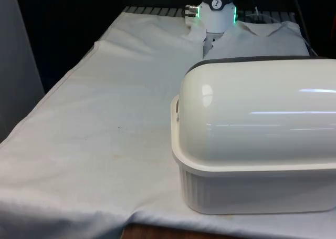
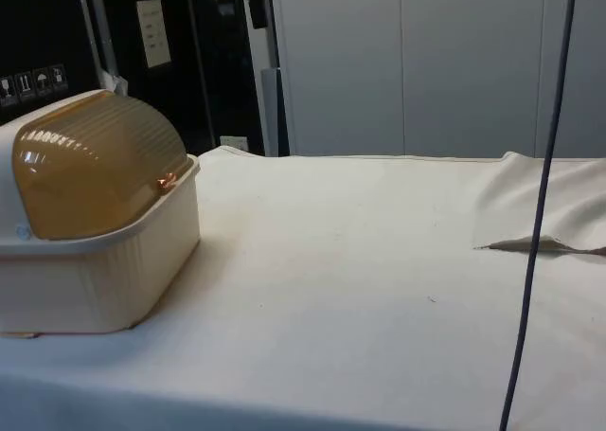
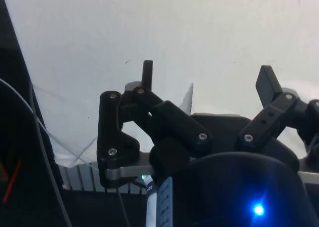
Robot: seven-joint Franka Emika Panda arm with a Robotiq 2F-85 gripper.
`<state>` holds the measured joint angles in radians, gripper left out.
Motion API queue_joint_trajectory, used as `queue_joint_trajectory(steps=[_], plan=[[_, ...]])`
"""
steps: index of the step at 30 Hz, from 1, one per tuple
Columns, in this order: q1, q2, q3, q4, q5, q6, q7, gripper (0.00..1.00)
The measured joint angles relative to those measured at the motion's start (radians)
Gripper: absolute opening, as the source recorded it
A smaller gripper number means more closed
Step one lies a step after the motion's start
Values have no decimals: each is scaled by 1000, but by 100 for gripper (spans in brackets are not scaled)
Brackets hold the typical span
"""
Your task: Open the lid, then close it.
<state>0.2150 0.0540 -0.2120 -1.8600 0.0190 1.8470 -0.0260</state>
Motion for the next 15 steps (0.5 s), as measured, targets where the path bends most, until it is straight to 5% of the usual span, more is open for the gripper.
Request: queue_joint_trajectory(steps=[15], plan=[[13,11,48,-38,-8,81,48,100]])
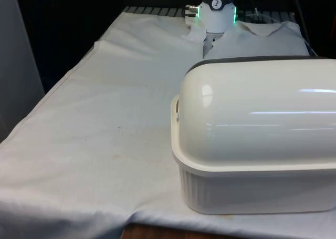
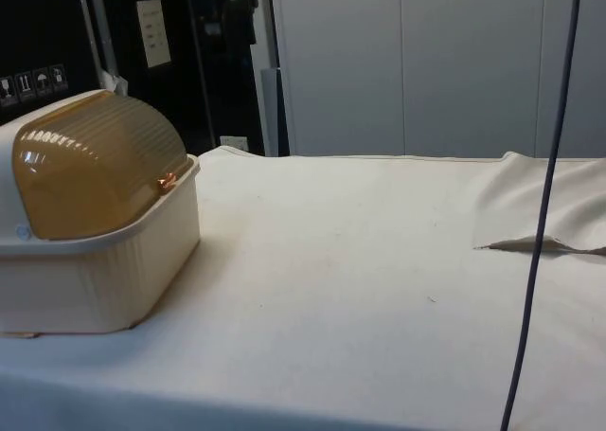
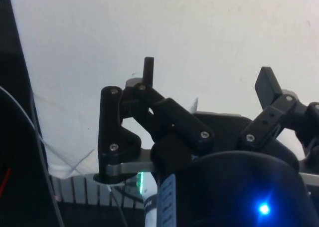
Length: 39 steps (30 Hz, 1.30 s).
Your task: Open the lid, then close it.
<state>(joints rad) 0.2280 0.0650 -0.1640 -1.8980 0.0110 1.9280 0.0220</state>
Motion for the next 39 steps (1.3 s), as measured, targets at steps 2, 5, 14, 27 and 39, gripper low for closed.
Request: queue_joint_trajectory(steps=[2,5,14,27,39], plan=[[0,0,10,-13,-1,26,10,100],[1,0,15,-23,-1,46,14,100],[2,-4,29,-71,-1,134,20,100],[4,-11,46,-171,-1,285,20,100],[4,-5,51,-250,-1,416,19,100]])
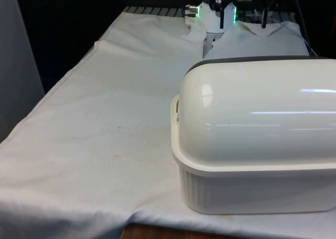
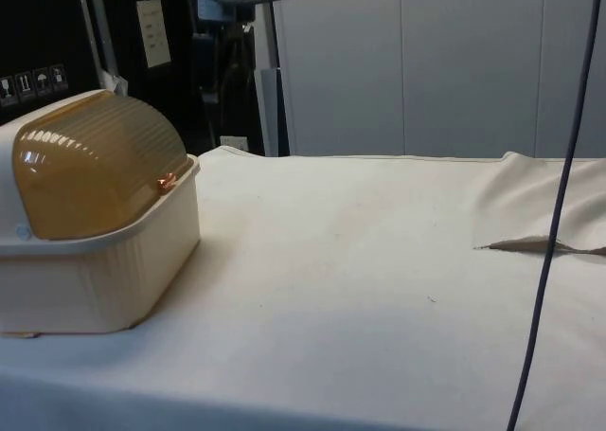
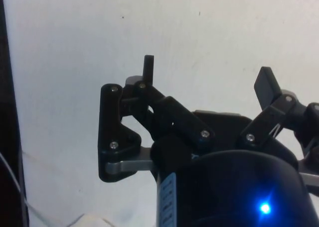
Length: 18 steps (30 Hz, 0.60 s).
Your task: Open the lid, then close it.
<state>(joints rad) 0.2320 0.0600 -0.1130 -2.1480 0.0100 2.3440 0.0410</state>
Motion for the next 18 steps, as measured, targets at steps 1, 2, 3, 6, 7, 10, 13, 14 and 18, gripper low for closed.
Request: queue_joint_trajectory(steps=[1,2,3,6,7,10,13,14,18], plan=[[0,0,0,0,0,0,0,100],[1,7,2,-7,0,19,-4,100],[1,11,4,-8,0,27,-5,100],[2,23,11,-9,0,43,-8,100],[2,26,12,-9,0,48,-9,100],[2,32,13,-12,0,59,-14,100],[4,48,18,-21,0,92,-20,100],[4,52,20,-23,0,100,-21,100],[4,73,25,-30,0,142,-28,100]])
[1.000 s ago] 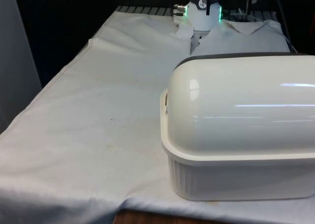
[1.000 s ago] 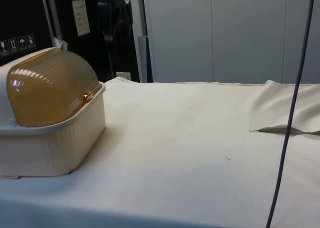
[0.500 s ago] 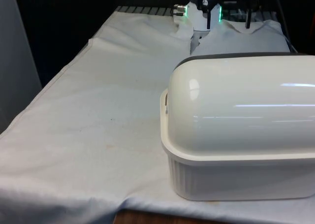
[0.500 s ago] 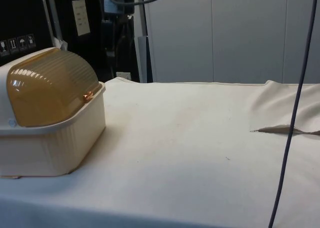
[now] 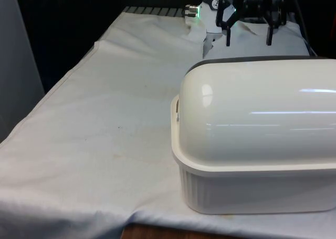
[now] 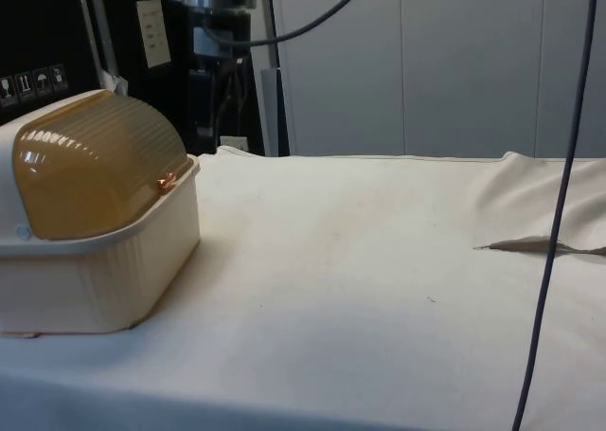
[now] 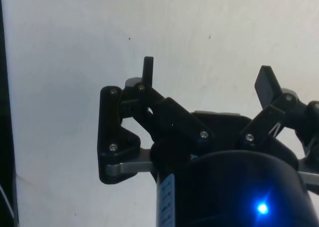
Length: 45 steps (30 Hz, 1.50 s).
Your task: Open the lid, then close it.
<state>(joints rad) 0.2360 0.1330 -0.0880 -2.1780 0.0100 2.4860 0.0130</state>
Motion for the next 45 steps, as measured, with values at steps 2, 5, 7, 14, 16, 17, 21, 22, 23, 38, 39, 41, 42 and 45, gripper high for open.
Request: queue_joint_trajectory(steps=[2,5,7,14,16,17,21,22,23,38,39,41,42,45], plan=[[0,5,0,0,0,8,-1,100],[0,14,0,0,0,23,-2,100],[0,24,0,1,0,38,-2,100],[-1,73,-1,24,1,81,-2,100],[-1,86,-1,31,2,89,-2,100],[-1,95,-1,34,5,98,-2,100],[-1,104,-1,34,9,114,-2,100],[-1,107,-1,34,9,119,-2,100],[-1,109,-1,34,9,124,-2,100],[-2,144,-1,38,14,184,-2,60],[-2,145,-1,38,14,184,-2,47],[-2,145,-1,38,14,184,-2,42],[-2,145,-1,39,15,184,-2,38],[-2,145,-1,39,15,184,-2,23]])
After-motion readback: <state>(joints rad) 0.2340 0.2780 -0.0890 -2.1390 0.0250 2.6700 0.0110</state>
